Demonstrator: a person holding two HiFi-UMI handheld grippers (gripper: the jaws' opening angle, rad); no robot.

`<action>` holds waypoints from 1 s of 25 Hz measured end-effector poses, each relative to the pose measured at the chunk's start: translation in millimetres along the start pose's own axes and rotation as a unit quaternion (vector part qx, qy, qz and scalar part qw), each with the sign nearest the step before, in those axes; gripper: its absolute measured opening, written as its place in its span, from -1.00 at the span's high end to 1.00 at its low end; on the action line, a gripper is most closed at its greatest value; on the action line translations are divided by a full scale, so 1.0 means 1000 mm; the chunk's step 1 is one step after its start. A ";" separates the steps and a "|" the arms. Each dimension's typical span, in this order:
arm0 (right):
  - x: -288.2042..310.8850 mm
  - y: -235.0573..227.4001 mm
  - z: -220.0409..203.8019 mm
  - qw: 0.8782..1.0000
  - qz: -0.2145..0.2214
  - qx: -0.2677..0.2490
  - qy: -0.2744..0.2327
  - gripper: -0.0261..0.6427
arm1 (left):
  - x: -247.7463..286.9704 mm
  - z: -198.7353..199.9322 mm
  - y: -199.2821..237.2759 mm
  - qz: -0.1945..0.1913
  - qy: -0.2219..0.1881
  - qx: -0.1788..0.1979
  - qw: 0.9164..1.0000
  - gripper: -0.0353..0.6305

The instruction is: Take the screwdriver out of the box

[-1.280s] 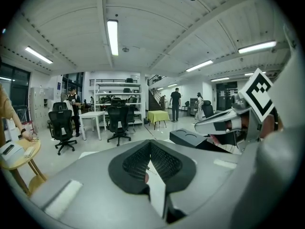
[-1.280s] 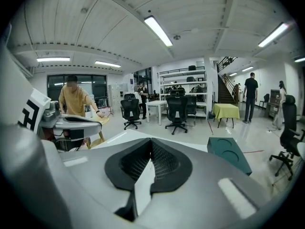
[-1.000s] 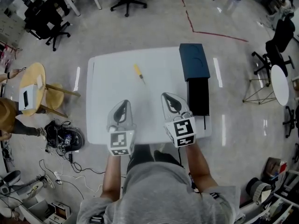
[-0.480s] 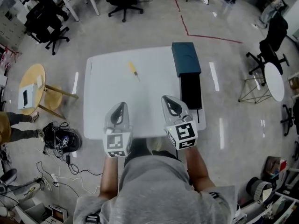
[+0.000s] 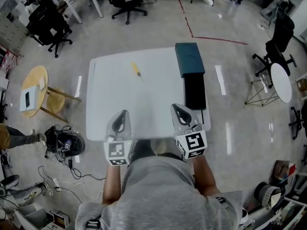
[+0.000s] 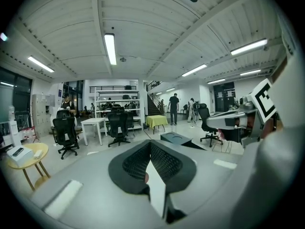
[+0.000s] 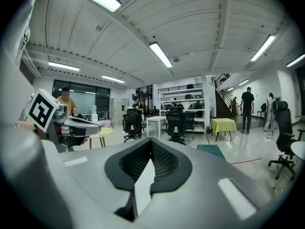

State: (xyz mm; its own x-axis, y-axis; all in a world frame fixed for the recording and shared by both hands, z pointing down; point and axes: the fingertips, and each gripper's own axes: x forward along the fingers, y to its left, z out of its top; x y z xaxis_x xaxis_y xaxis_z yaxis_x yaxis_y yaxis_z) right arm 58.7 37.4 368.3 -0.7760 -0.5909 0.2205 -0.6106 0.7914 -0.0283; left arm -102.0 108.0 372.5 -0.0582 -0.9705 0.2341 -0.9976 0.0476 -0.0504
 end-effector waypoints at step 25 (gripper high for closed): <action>-0.006 -0.002 -0.017 1.000 -0.002 -0.002 0.013 0.91 | -0.003 -0.010 -0.007 0.000 0.011 0.003 1.000 0.86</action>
State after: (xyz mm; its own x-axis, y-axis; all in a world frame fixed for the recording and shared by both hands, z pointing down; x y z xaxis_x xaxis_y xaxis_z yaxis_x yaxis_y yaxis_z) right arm 67.2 42.3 383.5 -0.7694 -0.5897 0.2456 -0.6129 0.7898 -0.0237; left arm -95.2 113.0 381.8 -0.0584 -0.9652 0.2550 -0.9973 0.0453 -0.0569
